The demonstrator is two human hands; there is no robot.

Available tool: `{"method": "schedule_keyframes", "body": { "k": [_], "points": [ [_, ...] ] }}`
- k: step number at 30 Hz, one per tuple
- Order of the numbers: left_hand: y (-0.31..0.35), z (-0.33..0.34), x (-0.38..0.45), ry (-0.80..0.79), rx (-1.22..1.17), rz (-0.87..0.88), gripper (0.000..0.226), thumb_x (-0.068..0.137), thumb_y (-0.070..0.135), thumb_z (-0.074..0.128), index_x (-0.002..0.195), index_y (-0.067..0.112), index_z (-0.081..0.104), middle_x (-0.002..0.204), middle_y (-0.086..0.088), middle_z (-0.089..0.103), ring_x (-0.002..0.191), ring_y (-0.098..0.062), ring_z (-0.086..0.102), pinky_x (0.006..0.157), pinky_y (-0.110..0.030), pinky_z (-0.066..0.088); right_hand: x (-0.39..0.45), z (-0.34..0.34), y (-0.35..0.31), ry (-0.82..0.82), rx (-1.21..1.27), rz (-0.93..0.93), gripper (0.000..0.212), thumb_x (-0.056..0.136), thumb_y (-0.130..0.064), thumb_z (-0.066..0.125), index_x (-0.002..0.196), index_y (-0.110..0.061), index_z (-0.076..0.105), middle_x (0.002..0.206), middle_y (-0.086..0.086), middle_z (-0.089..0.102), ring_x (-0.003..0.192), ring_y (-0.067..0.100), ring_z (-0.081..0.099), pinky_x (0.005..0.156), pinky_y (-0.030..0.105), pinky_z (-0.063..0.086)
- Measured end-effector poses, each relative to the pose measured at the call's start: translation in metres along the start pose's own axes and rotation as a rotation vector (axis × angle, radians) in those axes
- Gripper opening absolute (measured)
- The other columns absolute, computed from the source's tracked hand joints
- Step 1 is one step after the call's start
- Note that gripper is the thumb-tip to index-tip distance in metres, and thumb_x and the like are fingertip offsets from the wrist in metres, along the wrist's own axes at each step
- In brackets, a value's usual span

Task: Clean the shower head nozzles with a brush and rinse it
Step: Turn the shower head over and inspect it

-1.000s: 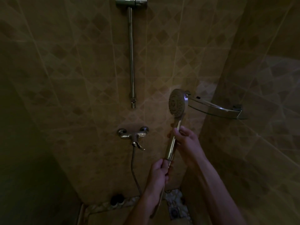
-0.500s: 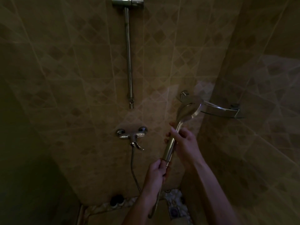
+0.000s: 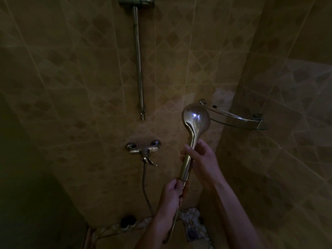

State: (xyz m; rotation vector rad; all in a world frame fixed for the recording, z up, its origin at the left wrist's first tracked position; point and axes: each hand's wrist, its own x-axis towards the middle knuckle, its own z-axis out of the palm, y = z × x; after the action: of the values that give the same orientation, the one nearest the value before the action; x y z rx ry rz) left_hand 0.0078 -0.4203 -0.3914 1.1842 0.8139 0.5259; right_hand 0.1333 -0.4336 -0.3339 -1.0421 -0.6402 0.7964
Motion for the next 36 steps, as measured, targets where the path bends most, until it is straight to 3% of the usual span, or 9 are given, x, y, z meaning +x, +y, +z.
{"method": "schedule_keyframes", "body": {
  "k": [6,10,16,19,23,26,30,33,36],
  "points": [
    [0.002,0.001,0.001,-0.019,-0.019,-0.011,0.025,0.102,0.016,0.038,0.089,0.013,0.059,0.059,0.006,0.046,0.042,0.0,0.036,0.044,-0.014,0.025,0.002,-0.012,0.0,-0.013,0.044,0.031,0.027,0.075,-0.012,0.072,0.101,-0.005,0.069,0.101,0.017,0.068,0.1,0.031,0.068,0.085,0.038,0.055],
    [0.003,0.001,0.005,-0.015,-0.032,0.003,0.024,0.101,0.013,0.039,0.087,0.013,0.058,0.06,0.004,0.044,0.041,0.001,0.035,0.043,-0.013,0.024,0.005,-0.012,0.0,-0.037,0.13,0.05,0.043,0.079,-0.008,0.064,0.121,-0.002,0.056,0.112,0.023,0.066,0.108,0.037,0.065,0.092,0.051,0.052],
    [0.005,-0.001,0.01,-0.022,-0.027,0.044,0.026,0.101,0.014,0.04,0.084,0.016,0.059,0.052,0.013,0.052,0.041,0.003,0.04,0.043,-0.012,0.029,0.005,-0.009,-0.003,-0.108,0.165,0.039,0.032,0.096,0.0,0.042,0.126,-0.001,0.052,0.114,0.02,0.067,0.104,0.03,0.065,0.091,0.049,0.052],
    [0.005,-0.002,0.012,-0.035,-0.028,0.051,0.026,0.101,0.015,0.04,0.086,0.015,0.06,0.049,0.013,0.052,0.04,0.003,0.04,0.043,-0.012,0.03,0.005,-0.004,-0.006,-0.117,0.223,0.02,0.028,0.091,-0.003,0.052,0.119,0.002,0.054,0.11,0.017,0.063,0.098,0.03,0.062,0.091,0.048,0.047],
    [0.002,-0.002,0.014,-0.046,-0.012,0.043,0.026,0.101,0.019,0.039,0.089,0.018,0.063,0.053,0.014,0.053,0.044,0.003,0.042,0.045,-0.012,0.033,0.005,0.001,-0.006,-0.01,0.059,-0.04,0.036,0.081,-0.012,0.065,0.113,0.002,0.059,0.095,0.013,0.064,0.091,0.026,0.065,0.087,0.045,0.051],
    [0.001,-0.003,0.016,-0.043,-0.028,0.037,0.026,0.101,0.018,0.04,0.087,0.016,0.062,0.054,0.013,0.055,0.044,0.002,0.043,0.044,-0.013,0.033,0.009,0.003,-0.005,0.005,0.112,-0.018,0.022,0.088,-0.005,0.057,0.11,0.0,0.059,0.094,0.017,0.066,0.093,0.029,0.069,0.085,0.042,0.055],
    [0.002,-0.005,0.018,-0.008,-0.025,0.057,0.026,0.101,0.017,0.041,0.083,0.018,0.061,0.057,0.011,0.051,0.044,0.002,0.039,0.043,-0.013,0.03,0.012,0.001,0.002,0.023,0.153,-0.011,0.025,0.1,-0.006,0.041,0.123,-0.004,0.051,0.101,0.018,0.071,0.098,0.031,0.067,0.091,0.047,0.05],
    [0.003,-0.004,0.021,-0.002,-0.026,0.065,0.026,0.1,0.016,0.041,0.082,0.016,0.059,0.057,0.007,0.044,0.042,0.002,0.034,0.041,-0.013,0.025,0.011,0.003,0.006,0.047,0.245,0.011,0.02,0.1,-0.015,0.043,0.103,-0.008,0.061,0.109,0.022,0.069,0.091,0.03,0.065,0.086,0.045,0.047],
    [0.001,0.0,0.021,0.016,0.005,0.05,0.028,0.1,0.014,0.041,0.08,0.016,0.06,0.057,0.01,0.047,0.041,0.003,0.037,0.042,-0.012,0.026,0.011,0.006,0.009,0.065,0.152,0.007,0.01,0.078,-0.031,0.074,0.079,-0.023,0.067,0.109,0.019,0.069,0.084,0.023,0.063,0.08,0.038,0.047]
  ]
}}
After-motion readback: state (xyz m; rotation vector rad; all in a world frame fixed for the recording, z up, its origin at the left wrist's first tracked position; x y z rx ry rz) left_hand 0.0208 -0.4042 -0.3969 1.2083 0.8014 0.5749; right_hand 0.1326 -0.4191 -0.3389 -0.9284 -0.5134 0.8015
